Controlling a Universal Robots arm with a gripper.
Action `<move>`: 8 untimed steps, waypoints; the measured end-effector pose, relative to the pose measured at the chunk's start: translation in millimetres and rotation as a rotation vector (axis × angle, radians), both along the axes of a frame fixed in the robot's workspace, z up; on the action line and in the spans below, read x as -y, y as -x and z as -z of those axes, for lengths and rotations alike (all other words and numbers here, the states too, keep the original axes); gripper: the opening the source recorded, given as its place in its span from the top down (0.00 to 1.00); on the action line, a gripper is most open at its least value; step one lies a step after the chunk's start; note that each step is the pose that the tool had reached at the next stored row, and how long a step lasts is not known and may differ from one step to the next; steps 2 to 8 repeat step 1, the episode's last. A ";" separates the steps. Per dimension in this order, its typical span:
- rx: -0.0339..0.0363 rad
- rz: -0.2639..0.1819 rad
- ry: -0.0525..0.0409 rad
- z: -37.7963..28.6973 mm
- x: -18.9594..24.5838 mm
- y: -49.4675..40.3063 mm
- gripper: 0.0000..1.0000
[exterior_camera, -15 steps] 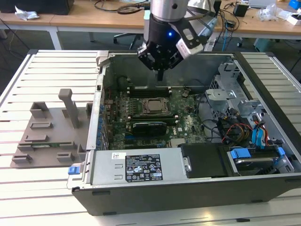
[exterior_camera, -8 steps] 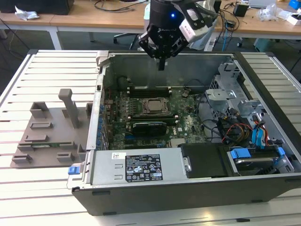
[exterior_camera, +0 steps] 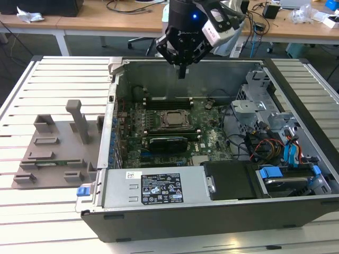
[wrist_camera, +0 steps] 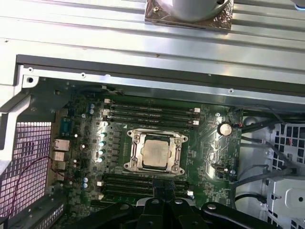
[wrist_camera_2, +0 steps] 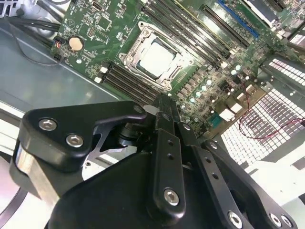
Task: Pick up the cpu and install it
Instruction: 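Install the second cpu locking lever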
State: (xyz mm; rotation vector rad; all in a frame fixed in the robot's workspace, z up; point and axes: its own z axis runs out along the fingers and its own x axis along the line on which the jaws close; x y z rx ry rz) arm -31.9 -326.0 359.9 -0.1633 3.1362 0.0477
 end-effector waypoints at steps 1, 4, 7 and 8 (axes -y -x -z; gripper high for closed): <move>0.0000 0.000 0.0000 0.0 0.0 0.0 0.89; 0.0000 0.000 0.0000 0.0 0.0 0.0 0.89; 0.0000 0.000 0.0000 0.0 0.0 0.0 0.89; 0.0000 0.000 0.0000 0.0 0.0 0.0 0.89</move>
